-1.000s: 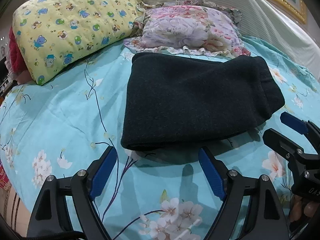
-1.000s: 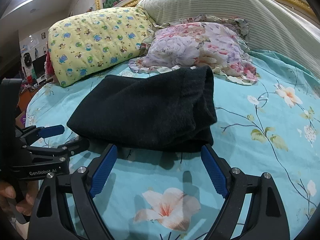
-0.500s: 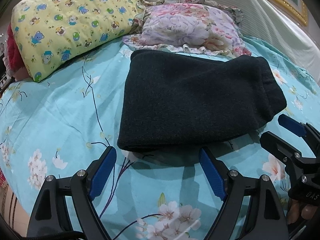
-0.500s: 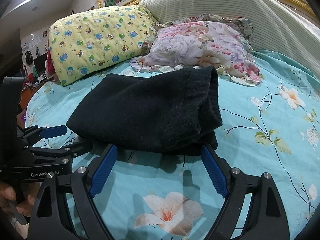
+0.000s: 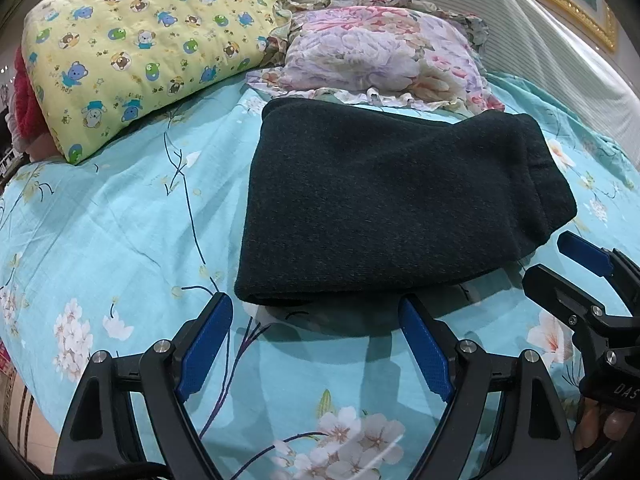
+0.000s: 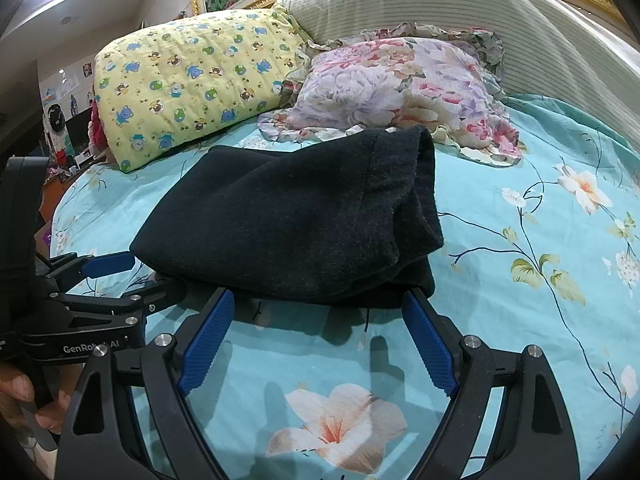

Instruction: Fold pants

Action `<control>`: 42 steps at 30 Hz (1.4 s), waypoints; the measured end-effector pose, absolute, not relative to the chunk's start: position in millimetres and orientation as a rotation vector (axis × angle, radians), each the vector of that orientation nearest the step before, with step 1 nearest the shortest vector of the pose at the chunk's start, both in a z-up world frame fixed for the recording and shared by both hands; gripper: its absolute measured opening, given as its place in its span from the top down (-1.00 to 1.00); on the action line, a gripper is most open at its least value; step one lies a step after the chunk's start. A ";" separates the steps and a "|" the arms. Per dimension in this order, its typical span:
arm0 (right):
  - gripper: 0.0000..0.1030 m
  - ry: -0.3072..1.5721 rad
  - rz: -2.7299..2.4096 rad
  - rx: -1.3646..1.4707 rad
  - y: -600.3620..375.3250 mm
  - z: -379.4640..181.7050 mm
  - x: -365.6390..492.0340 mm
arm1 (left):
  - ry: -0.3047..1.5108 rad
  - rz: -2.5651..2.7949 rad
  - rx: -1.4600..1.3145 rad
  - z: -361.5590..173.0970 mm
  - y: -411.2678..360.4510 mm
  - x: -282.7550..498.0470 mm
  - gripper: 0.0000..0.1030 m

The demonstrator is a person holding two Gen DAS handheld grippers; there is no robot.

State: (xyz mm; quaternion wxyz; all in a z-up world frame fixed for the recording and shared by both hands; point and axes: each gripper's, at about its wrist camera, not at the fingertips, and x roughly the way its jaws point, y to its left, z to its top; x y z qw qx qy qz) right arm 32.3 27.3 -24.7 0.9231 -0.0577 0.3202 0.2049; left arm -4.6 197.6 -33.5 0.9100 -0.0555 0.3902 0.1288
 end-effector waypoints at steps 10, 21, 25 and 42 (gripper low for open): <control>-0.67 0.658 0.421 -0.114 25.5 -24.5 33.1 | 0.803 0.268 -0.112 -33.2 196.5 -4.3 -0.66; -0.67 0.658 0.423 -0.116 24.4 -23.6 34.3 | 0.802 0.262 -0.104 -32.2 193.6 -4.7 -0.66; -0.67 0.657 0.422 -0.115 24.3 -23.1 34.4 | 0.801 0.261 -0.104 -31.2 193.2 -4.6 -0.66; -0.68 0.642 0.414 -0.104 18.1 -15.5 35.3 | 0.784 0.260 -0.103 -23.2 191.9 -5.1 -0.66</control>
